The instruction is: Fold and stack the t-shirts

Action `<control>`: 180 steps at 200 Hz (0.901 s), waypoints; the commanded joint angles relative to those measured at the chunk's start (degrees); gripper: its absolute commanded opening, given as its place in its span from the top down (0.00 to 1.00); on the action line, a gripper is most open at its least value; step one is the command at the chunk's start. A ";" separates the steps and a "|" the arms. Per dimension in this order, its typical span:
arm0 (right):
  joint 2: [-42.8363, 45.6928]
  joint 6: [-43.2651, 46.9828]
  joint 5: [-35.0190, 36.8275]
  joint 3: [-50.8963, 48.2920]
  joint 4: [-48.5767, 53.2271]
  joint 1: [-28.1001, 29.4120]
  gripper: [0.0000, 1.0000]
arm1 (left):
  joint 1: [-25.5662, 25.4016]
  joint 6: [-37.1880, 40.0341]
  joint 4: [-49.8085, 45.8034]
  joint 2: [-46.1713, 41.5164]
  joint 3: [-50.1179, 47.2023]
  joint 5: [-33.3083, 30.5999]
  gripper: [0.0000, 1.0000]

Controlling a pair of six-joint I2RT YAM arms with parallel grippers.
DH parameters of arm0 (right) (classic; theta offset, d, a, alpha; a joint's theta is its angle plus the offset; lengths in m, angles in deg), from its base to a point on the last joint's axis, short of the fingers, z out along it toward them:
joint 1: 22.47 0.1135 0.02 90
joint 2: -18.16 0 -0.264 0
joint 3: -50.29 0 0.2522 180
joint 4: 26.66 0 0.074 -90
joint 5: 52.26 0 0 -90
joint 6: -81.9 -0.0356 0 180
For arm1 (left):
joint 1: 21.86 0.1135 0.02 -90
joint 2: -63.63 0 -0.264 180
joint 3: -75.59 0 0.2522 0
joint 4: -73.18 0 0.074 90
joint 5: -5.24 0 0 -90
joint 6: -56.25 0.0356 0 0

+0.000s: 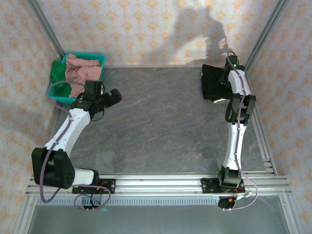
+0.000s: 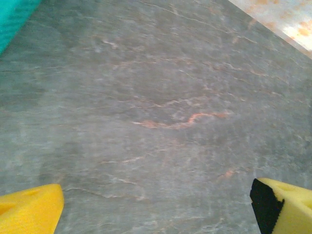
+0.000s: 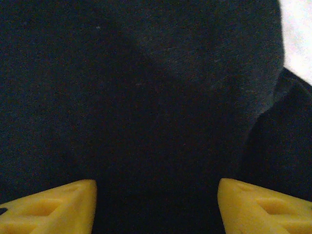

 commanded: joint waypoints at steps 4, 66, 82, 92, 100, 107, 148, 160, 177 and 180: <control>1.46 -2.76 1.59 -0.17 3.87 -1.99 0.34 | 2.67 2.58 -2.19 -3.01 -1.98 -2.28 0.00; 16.90 -1.46 2.96 -9.63 -3.01 -0.52 0.22 | 4.43 9.99 4.44 -9.78 -9.44 -10.40 0.00; 25.95 1.98 3.69 -20.31 -9.34 0.63 0.11 | 4.43 14.82 12.88 -17.34 -17.63 -16.66 0.00; 32.56 4.01 3.57 -30.32 -16.39 1.42 0.00 | 4.39 21.30 17.75 -21.19 -22.44 -18.94 0.00; 38.85 5.37 3.36 -39.43 -23.14 2.12 0.00 | 4.35 25.53 21.91 -23.60 -26.25 -20.00 0.00; 44.04 6.46 3.05 -47.96 -29.44 2.74 0.01 | 4.18 29.26 24.84 -25.16 -29.23 -21.10 0.00; 64.58 14.66 2.11 -92.00 -67.88 9.48 0.01 | 4.33 28.60 40.02 -20.93 -39.55 -22.04 0.00; 64.41 15.69 0.56 -93.69 -64.53 10.99 0.01 | 4.51 28.29 46.61 -16.42 -41.84 -21.39 0.00; 64.39 14.90 4.80 -94.04 -60.96 12.56 0.01 | 4.82 27.38 45.12 -10.49 -38.44 -21.41 0.00; 64.85 15.34 4.97 -94.58 -61.71 12.71 0.01 | 4.94 27.44 45.24 -9.53 -37.89 -21.15 0.00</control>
